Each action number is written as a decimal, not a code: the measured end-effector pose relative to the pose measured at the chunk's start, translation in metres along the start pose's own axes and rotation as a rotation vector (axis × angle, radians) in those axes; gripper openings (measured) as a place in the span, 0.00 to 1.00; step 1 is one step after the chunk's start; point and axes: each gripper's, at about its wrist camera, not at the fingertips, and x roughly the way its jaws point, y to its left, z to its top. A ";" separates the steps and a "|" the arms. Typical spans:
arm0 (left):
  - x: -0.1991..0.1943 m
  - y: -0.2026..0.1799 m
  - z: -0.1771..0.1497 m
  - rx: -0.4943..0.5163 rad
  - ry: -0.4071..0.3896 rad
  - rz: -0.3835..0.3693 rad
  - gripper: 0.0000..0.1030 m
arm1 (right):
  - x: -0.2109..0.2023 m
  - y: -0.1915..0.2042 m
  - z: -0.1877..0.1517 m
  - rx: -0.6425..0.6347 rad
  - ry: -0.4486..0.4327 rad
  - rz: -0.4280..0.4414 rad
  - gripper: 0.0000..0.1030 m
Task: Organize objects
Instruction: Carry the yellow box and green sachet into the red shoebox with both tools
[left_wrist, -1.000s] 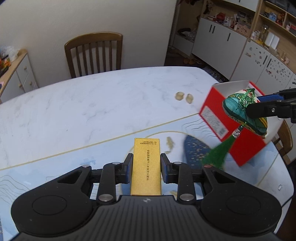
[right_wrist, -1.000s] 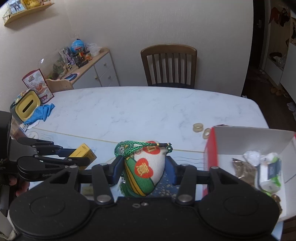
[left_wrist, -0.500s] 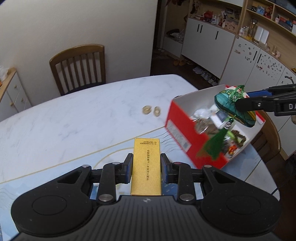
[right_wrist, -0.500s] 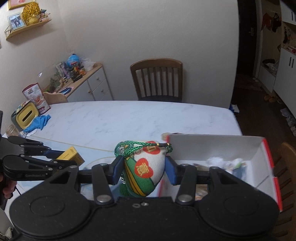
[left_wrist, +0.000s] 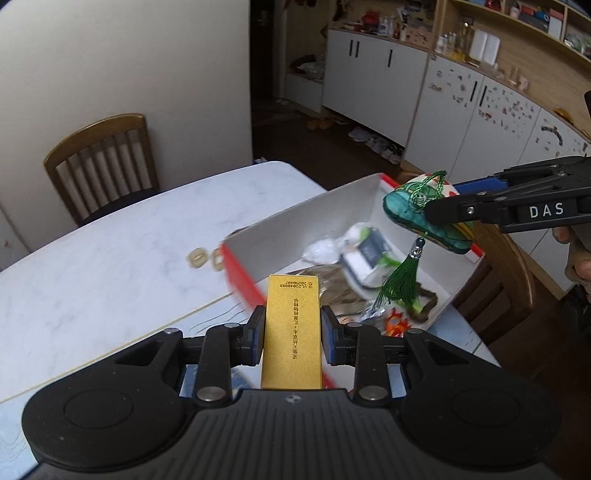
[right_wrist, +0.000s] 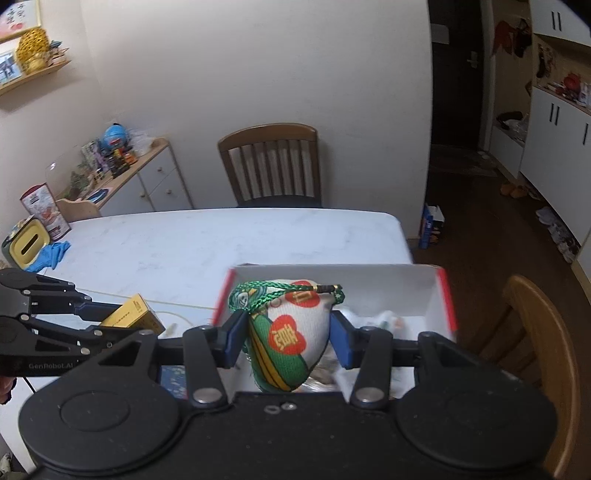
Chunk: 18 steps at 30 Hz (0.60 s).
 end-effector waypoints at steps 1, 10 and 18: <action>0.005 -0.006 0.003 0.001 0.003 -0.003 0.29 | 0.000 -0.006 -0.001 0.005 0.002 -0.003 0.45; 0.042 -0.044 0.022 0.027 0.030 -0.009 0.29 | 0.003 -0.047 -0.015 0.012 0.038 -0.010 0.45; 0.087 -0.053 0.033 0.038 0.064 0.026 0.29 | 0.019 -0.063 -0.024 -0.019 0.096 -0.002 0.45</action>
